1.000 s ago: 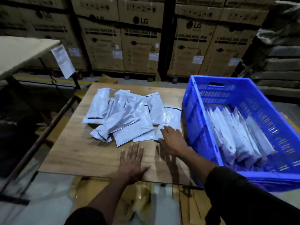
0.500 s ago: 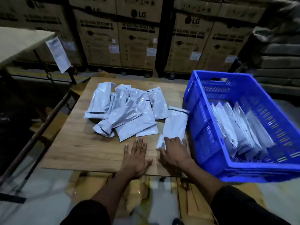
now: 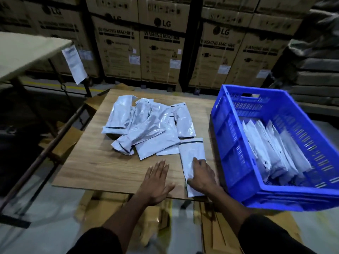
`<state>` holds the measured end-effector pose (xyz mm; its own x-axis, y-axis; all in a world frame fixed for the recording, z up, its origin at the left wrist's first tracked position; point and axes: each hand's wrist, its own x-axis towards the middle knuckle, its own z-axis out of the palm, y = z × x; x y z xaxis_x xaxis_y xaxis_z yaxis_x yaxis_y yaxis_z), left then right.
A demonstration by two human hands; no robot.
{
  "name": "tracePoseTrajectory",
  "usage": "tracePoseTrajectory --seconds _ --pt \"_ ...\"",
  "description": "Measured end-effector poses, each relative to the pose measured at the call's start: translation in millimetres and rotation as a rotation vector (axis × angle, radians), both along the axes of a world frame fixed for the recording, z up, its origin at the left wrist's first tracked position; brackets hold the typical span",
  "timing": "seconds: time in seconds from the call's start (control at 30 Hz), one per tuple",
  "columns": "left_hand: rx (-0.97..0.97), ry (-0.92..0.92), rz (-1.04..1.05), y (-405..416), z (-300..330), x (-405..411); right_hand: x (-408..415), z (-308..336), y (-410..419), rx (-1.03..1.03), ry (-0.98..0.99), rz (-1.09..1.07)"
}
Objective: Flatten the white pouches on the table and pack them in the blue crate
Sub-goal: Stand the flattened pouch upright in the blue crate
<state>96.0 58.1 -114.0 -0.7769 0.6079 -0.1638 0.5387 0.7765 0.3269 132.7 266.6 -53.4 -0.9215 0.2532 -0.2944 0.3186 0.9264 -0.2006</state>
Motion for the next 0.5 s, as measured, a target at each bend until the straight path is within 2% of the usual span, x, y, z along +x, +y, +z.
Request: tracePoseTrajectory --seconds 0.1,0.2,0.33,0.5 --pt "0.087 -0.019 0.043 -0.4 6.1 1.1 8.9 7.5 1.3 0.020 -0.058 0.110" --pt "0.061 0.026 0.037 1.9 9.0 4.6 20.2 7.5 5.1 0.008 -0.090 0.145" --pt "0.017 0.023 0.028 5.7 8.0 10.2 34.2 0.6 6.4 0.004 -0.004 0.026" --pt "0.100 -0.059 0.145 0.0 1.6 6.9 40.6 -4.3 6.5 -0.005 0.078 0.076"
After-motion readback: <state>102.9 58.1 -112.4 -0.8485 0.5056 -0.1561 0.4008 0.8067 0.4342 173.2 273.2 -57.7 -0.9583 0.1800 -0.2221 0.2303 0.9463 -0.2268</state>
